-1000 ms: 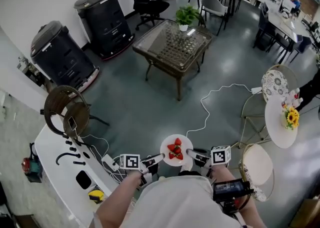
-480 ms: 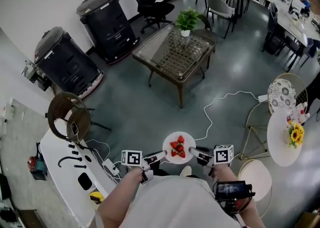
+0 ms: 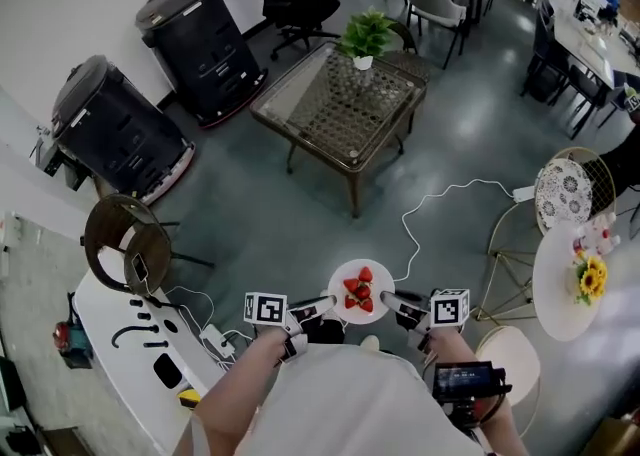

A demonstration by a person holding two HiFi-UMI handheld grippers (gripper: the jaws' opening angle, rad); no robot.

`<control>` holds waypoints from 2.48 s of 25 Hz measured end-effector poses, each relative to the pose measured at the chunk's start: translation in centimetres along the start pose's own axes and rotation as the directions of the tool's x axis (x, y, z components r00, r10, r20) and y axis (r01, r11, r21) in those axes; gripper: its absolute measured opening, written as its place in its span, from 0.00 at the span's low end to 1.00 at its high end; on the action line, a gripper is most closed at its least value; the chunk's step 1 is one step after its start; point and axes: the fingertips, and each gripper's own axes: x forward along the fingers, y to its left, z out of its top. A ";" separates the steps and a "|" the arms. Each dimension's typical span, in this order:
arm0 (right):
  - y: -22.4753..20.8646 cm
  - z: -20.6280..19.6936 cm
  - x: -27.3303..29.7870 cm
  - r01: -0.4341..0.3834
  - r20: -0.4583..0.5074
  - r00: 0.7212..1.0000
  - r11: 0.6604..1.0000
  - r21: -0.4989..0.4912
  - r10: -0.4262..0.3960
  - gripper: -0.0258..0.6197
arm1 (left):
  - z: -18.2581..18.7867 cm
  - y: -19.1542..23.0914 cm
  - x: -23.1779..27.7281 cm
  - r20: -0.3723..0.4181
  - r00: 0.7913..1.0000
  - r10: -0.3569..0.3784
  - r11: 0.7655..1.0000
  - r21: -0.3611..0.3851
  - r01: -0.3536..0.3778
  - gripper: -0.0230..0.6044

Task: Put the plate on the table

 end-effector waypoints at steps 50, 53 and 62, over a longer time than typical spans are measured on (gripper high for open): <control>-13.4 36.1 21.0 -0.043 -0.035 0.998 0.999 -0.003 0.043 0.10 | 42.4 7.2 5.4 0.019 1.000 0.013 1.000 0.000 -0.013 0.05; -14.7 37.4 20.6 -0.033 -0.035 0.999 0.999 0.013 0.033 0.10 | 43.8 7.4 6.8 0.000 1.000 0.024 1.000 0.007 -0.024 0.05; -16.7 41.9 22.6 0.024 -0.006 1.000 1.000 0.008 -0.024 0.11 | 49.1 8.7 8.4 -0.050 0.999 0.000 0.999 -0.036 -0.002 0.05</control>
